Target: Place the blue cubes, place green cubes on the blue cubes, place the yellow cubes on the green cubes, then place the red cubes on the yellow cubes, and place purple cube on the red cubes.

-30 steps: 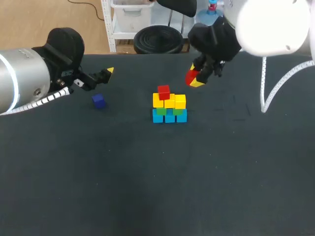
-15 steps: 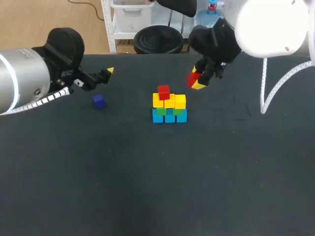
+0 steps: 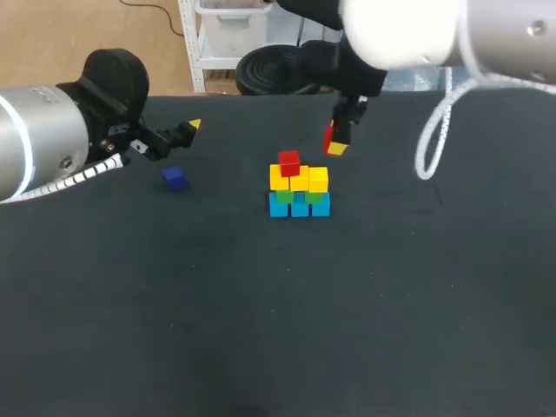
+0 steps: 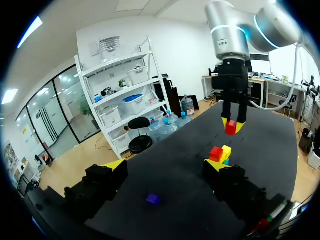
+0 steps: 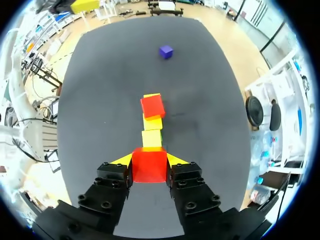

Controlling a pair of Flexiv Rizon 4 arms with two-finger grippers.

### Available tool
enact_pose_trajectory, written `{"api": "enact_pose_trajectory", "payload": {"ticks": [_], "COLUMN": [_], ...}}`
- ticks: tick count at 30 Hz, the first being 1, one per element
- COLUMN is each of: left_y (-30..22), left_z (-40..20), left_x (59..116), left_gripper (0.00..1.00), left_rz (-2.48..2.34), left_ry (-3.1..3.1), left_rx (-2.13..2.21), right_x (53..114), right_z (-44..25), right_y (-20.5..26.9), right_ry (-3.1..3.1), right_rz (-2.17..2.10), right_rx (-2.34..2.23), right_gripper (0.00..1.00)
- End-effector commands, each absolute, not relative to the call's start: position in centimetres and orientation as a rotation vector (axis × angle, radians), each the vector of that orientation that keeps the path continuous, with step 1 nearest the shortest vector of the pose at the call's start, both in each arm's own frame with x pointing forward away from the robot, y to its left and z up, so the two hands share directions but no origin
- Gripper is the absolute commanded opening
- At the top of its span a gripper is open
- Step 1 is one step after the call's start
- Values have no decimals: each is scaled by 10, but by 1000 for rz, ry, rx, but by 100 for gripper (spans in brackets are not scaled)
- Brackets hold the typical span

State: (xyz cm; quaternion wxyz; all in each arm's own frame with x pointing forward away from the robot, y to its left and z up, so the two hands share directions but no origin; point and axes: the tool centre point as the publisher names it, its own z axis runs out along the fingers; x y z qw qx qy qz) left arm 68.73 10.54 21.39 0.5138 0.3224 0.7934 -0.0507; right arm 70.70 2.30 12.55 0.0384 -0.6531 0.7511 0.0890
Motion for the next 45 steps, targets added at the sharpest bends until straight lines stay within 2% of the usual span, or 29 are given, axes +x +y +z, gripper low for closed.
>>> {"api": "enact_pose_trajectory", "payload": {"ticks": [1,19,31,45], "left_y": [104,104,104,104], "left_z": [213,213,213,213], "left_x": [688,688,688,688], "left_gripper": [100,100,100,100], "left_rz": [-118,-118,-118,-118], "left_ry": [1904,1904,1904,1904], "left_rx": [770,770,770,770], "right_x": [717,719,711,717], "right_z": [122,100,95,90], "right_y": [36,48,26,45], "right_ry": [2386,2385,2225,2091], "right_rz": [227,204,285,271], "right_rx": [-2075,-2177,-2251,-2354], "right_gripper": [0,0,0,0]}}
